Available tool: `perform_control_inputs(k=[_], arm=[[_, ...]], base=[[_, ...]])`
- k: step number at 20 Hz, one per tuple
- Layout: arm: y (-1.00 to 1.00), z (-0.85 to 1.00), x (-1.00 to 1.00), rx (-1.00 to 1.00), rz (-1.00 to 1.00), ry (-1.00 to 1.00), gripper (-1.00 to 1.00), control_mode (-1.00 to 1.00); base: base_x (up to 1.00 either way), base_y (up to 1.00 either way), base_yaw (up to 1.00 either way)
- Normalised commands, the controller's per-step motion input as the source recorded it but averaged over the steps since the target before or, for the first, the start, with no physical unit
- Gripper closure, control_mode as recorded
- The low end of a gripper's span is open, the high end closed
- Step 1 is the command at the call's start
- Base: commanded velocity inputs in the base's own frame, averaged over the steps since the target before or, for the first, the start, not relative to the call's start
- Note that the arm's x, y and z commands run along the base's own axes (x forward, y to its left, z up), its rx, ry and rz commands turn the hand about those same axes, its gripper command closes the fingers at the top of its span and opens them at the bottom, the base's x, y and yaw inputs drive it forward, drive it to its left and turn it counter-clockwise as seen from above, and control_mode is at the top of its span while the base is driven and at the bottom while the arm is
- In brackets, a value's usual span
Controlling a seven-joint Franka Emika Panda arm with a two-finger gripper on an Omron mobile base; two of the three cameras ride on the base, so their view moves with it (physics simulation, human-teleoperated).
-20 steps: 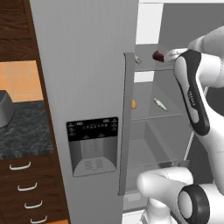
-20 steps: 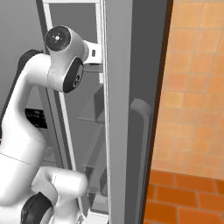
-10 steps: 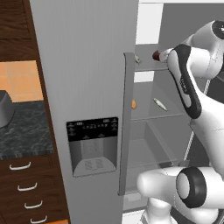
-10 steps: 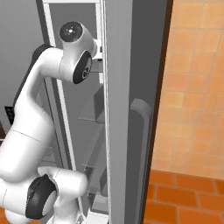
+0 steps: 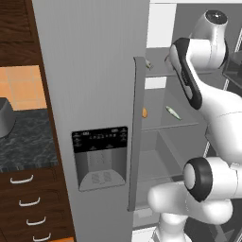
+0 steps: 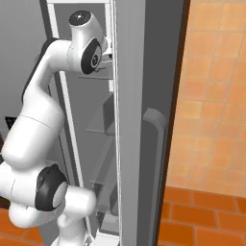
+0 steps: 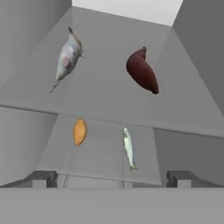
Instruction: Place one potato and one fish in each tupperware on the nearby counter, to pack two identical lunches.
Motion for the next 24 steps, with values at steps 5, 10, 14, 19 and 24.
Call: perform_control_inputs(k=[5,10,14,19,24], arm=[[-0.11,0.0,0.37,0.04,0.0,0.01,-1.0,-1.0],[-0.31,0.0,0.33,0.12,0.0,0.02,-1.0,-1.0],[-0.29,-0.16,0.17,0.1,0.0,0.0,-1.0,-1.0],[-0.09,-0.4,0.32,0.04,0.0,0.02,-1.0,-1.0],[0.01,-0.08,0.55,0.0,0.0,0.0,-1.0,-1.0]], base=[[0.0,0.0,0.0],[0.0,0.0,0.0],[0.0,0.0,0.0],[0.0,0.0,0.0],[0.0,0.0,0.0]])
